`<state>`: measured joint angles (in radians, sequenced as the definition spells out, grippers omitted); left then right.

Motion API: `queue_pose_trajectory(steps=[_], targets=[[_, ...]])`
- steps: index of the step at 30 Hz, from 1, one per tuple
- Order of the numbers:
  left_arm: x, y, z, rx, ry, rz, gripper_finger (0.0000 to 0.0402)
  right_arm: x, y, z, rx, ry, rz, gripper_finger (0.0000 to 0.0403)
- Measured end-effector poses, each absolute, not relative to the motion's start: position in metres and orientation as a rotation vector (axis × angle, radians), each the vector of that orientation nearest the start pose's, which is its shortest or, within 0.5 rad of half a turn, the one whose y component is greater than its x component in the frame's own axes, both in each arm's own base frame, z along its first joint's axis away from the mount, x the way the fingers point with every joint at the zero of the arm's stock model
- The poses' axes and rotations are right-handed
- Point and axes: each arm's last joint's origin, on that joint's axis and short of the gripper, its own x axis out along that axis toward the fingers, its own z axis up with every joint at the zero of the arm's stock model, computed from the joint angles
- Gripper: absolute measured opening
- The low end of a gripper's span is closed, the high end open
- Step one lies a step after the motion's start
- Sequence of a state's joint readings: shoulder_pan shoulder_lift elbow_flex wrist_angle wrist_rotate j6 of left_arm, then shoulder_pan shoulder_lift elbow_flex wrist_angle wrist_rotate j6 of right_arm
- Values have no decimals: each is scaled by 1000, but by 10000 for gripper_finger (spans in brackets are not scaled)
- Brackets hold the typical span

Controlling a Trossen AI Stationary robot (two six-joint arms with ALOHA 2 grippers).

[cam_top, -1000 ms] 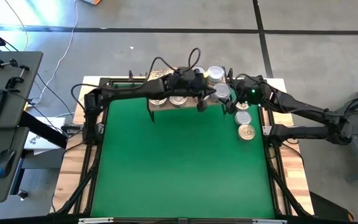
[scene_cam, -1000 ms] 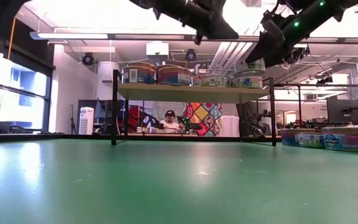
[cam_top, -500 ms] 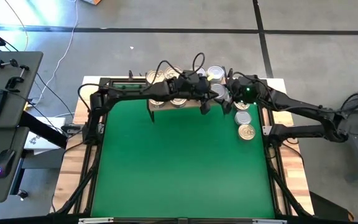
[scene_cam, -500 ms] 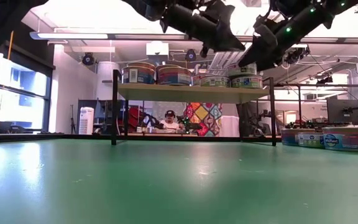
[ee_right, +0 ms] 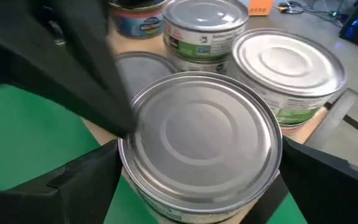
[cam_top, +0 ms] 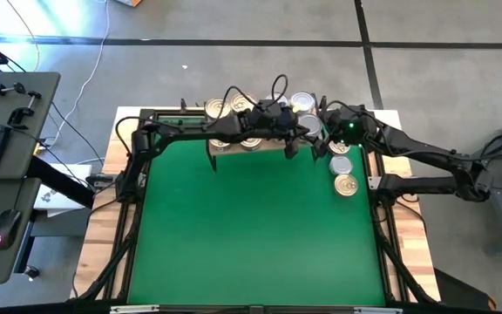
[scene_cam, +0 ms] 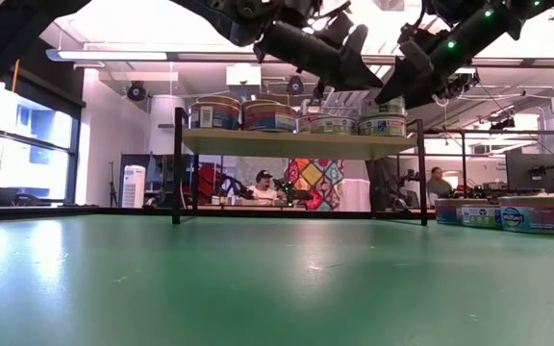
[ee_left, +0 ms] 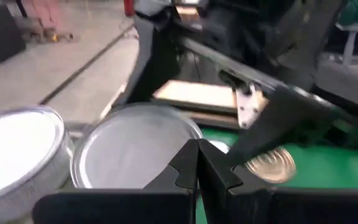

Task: Stack canned seafood by type on shelf
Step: Stack the green tuna can on top of the other green tuna can on the shelf

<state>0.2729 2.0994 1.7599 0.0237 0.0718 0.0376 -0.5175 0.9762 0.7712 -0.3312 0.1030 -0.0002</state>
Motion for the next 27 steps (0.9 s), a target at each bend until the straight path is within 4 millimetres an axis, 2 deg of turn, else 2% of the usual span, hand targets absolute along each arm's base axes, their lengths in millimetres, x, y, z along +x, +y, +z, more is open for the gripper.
queue_pose_trajectory(steps=[4,14,27], targets=[[483,135,266,-15,311,208,0,178,-105,281,118,541,-599,399],[483,153,256,-67,306,286,0,177,-104,279,121,571,-597,399],[481,155,251,-93,358,274,0,170,-100,285,107,541,-592,399]])
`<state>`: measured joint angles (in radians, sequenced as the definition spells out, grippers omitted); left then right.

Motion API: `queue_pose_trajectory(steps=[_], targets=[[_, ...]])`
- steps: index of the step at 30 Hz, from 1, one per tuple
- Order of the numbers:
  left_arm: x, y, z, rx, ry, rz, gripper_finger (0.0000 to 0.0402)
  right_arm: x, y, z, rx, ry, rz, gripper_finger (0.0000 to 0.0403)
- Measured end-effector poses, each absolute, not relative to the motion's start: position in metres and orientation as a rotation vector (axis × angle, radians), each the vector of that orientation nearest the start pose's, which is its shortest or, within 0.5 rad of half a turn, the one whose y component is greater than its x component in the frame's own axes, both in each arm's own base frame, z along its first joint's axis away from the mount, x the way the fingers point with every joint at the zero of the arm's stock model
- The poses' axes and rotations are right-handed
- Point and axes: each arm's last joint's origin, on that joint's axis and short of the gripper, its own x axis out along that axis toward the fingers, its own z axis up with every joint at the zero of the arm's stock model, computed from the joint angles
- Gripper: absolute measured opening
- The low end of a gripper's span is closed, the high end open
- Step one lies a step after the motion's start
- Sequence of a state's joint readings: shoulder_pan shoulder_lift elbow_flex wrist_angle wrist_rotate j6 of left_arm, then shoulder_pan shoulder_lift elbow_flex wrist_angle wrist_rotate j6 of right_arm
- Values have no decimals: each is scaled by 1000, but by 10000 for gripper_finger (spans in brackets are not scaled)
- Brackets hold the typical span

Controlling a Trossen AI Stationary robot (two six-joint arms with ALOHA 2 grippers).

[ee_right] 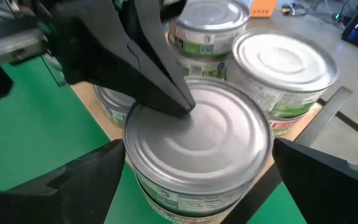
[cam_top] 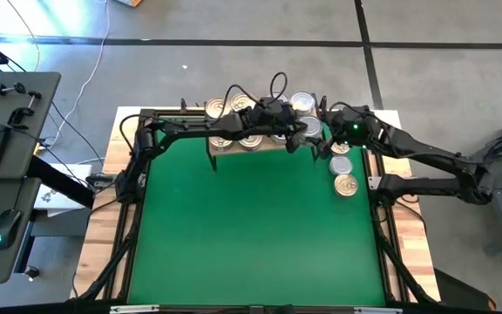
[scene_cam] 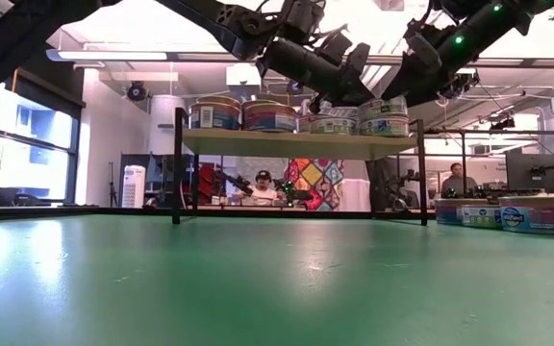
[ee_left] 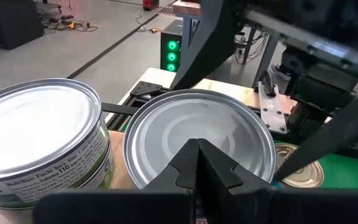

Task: Stack canned seafood by type on shelf
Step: Stack the green tuna can on top of the other green tuna can on the shelf, then stack the blue tuna can on top of the other blue tuna can on the shelf

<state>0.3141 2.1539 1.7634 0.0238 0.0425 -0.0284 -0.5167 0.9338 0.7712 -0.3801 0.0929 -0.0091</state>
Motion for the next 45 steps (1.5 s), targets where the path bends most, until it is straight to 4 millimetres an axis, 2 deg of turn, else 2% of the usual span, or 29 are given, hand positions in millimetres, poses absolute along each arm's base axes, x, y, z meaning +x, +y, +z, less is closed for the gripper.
queue_pose_trajectory(steps=[14,19,23,25,28,31,34,39,42,45], targets=[[482,154,252,-73,335,270,0,146,-83,303,93,465,-589,399],[486,144,266,-39,271,219,0,144,-70,299,84,526,-611,399],[484,126,301,3,204,123,0,145,-54,291,95,610,-603,399],[480,114,322,34,182,90,0,146,-44,285,128,659,-596,399],[467,89,342,113,238,46,0,146,-26,275,182,746,-599,399],[447,55,358,181,349,2,0,146,-9,264,195,819,-625,399],[423,17,359,222,501,-32,0,144,6,246,227,865,-616,399],[392,-43,323,239,640,-21,0,137,23,216,331,941,-599,399],[374,-73,304,220,616,27,0,133,27,202,393,1007,-565,390],[361,-95,278,198,582,101,0,129,27,192,411,1048,-574,359]])
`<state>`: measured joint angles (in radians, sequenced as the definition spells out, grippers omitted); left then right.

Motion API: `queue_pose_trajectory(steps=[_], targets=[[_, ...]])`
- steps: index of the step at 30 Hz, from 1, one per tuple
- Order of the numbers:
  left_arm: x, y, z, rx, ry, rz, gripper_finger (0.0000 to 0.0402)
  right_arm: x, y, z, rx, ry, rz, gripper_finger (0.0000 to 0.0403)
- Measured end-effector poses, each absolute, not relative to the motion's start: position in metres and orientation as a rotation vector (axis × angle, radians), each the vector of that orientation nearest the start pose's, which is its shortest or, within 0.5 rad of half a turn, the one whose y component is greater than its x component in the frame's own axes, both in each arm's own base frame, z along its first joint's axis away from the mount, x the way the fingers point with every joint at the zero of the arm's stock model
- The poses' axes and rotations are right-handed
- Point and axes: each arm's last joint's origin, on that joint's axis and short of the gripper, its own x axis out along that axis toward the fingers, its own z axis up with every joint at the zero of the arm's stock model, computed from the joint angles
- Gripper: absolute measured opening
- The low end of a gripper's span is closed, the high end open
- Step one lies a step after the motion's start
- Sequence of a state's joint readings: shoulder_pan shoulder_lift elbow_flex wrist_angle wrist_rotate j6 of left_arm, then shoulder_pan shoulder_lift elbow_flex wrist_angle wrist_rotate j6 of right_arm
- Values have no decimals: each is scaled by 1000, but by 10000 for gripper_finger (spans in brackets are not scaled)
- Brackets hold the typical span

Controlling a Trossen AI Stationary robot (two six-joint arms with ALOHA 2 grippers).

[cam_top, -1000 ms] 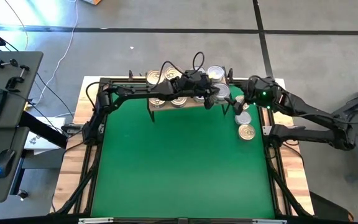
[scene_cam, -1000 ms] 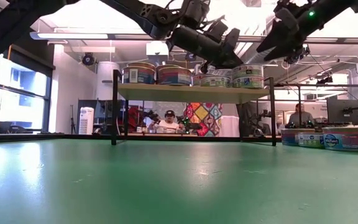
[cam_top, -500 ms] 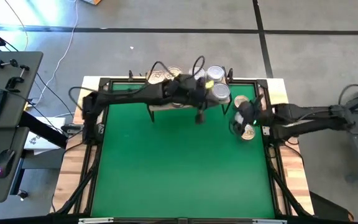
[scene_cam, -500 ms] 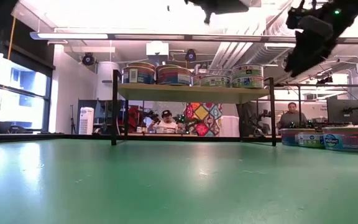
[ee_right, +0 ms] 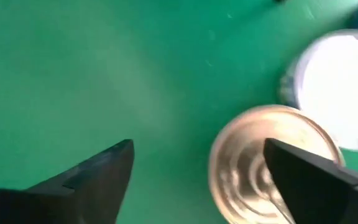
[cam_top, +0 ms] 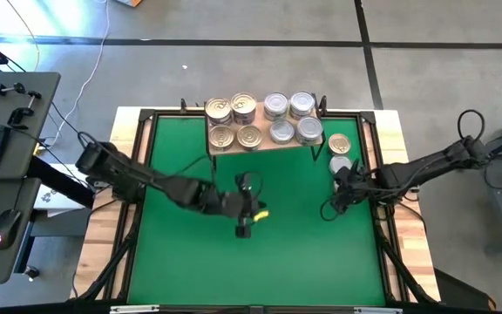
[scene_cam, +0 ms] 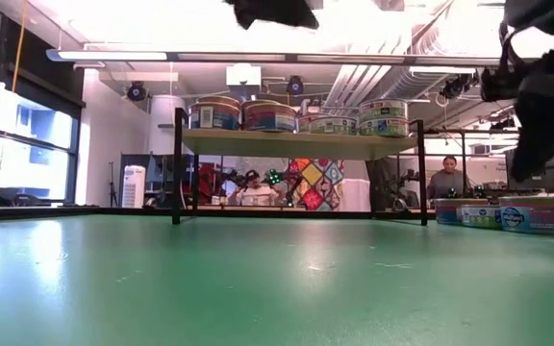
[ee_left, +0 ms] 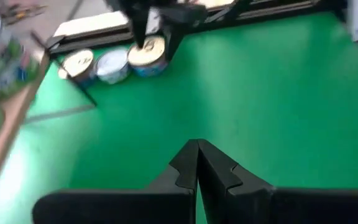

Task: Stack canned seafood by type on shelf
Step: Stack the blue tuna can on top of the other blue tuna can on the shelf

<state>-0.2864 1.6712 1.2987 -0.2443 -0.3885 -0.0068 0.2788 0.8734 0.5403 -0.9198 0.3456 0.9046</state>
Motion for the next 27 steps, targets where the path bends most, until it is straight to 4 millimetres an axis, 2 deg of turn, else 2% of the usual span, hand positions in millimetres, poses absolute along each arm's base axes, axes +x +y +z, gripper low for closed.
queue_pose_trajectory(steps=[4,8,12,17,19,22,27], targets=[[349,-112,248,154,543,190,0,123,23,188,401,1089,-636,288],[340,-113,231,91,555,266,0,120,21,191,392,1114,-668,199],[338,-106,225,99,569,335,0,117,16,188,397,1145,-742,110],[329,-98,220,82,658,413,0,117,13,172,371,1210,-806,15],[320,-95,225,58,684,449,0,121,13,167,363,1210,-804,7],[305,-95,231,39,720,500,0,133,15,162,380,1165,-758,19],[294,-103,241,59,653,569,0,173,27,163,457,952,-457,21]])
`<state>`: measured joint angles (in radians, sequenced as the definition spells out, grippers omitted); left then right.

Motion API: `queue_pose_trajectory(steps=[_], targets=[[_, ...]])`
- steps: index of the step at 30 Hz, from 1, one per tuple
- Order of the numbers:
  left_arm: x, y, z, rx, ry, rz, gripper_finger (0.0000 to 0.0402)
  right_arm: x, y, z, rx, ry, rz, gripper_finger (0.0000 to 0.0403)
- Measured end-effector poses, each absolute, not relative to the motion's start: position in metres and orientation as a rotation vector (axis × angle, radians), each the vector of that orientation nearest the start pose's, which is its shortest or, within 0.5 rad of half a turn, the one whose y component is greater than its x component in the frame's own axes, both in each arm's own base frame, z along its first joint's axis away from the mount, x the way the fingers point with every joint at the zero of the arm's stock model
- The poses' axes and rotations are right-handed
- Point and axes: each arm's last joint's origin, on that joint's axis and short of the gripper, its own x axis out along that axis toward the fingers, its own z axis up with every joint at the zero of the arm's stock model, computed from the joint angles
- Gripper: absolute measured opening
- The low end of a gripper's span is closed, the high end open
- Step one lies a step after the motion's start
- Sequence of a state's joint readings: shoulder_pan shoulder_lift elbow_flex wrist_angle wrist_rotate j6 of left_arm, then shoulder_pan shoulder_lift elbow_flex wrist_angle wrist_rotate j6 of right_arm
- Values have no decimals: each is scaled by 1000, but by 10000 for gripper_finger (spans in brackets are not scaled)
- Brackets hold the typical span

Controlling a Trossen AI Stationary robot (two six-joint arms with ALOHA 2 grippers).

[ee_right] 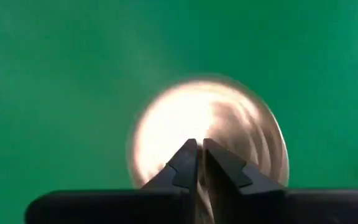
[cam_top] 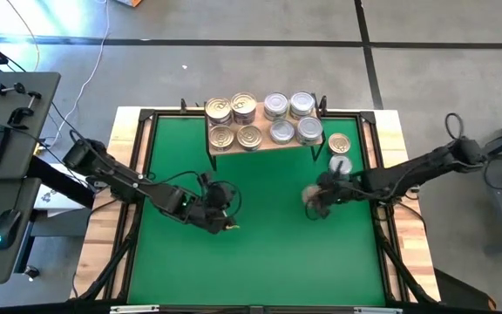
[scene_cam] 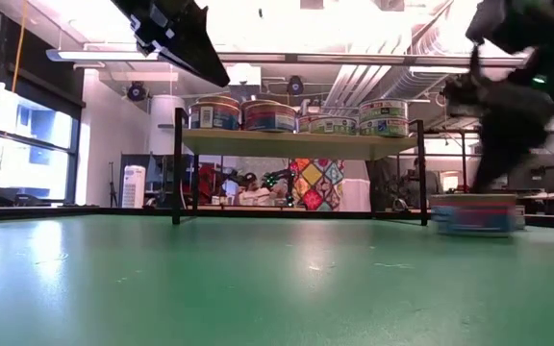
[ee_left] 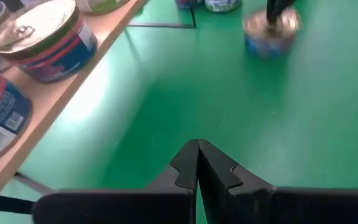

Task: Stack canned seafood by type on shelf
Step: Stack the blue tuna can on top of the other blue tuna can on the shelf

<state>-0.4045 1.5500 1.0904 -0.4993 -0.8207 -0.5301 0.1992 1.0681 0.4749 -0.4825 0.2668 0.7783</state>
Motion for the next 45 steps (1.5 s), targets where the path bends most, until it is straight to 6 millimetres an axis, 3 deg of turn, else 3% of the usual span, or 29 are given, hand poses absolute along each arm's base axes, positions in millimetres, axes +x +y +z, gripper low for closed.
queue_pose_trajectory(steps=[4,9,14,20,25,38,41,45], targets=[[292,-108,242,70,637,569,0,208,40,188,329,595,-183,17],[283,-117,230,93,647,544,0,214,54,201,222,436,-68,16],[274,-119,192,8,592,496,0,207,70,197,198,467,-64,16],[269,-118,163,-171,377,195,0,195,90,193,194,495,-87,16],[267,-110,160,-201,253,165,0,183,100,185,196,566,-107,16],[272,-98,158,-213,254,210,0,178,107,164,168,717,-114,18],[274,-93,159,-209,247,228,0,180,108,157,179,758,-113,37],[276,-87,159,-213,247,242,0,181,110,146,173,821,-117,102]])
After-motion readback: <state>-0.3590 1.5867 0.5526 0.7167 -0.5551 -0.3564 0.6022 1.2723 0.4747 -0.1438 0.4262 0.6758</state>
